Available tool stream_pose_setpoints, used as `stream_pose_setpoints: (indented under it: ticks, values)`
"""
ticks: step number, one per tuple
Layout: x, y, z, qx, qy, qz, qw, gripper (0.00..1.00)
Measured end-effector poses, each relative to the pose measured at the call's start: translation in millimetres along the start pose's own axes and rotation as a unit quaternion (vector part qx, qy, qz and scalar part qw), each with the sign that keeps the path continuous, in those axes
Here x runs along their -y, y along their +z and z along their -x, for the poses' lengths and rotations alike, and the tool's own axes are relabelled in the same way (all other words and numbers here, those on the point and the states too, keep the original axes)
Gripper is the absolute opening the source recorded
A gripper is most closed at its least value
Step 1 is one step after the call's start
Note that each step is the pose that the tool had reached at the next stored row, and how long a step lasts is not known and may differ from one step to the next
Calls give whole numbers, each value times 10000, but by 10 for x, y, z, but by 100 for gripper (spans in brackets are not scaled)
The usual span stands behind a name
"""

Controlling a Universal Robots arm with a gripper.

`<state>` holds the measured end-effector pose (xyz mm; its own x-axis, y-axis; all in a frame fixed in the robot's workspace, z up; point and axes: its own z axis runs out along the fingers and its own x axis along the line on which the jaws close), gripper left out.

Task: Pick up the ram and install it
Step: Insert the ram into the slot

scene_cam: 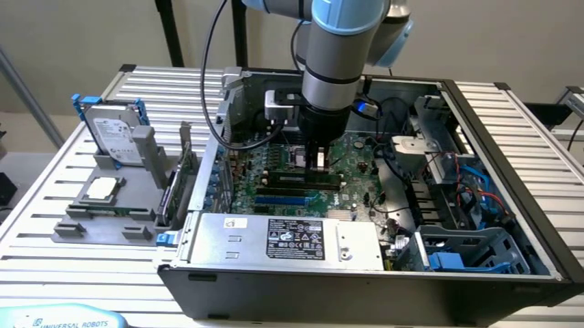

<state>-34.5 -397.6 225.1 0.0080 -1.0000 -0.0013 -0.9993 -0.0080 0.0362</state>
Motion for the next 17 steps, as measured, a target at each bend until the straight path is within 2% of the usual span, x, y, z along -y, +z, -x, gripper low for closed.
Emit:
stream_pose_setpoints:
  ticks: [13,14,15,16,17]
  values:
    - [0,24,1,-2,1,-3,10000,15]
    - [0,24,1,-1,0,-3,10000,21]
    - [1,24,1,-1,0,-3,10000,21]
    - [1,24,1,-1,0,-3,10000,28]
    - [1,24,1,-1,0,-3,10000,28]
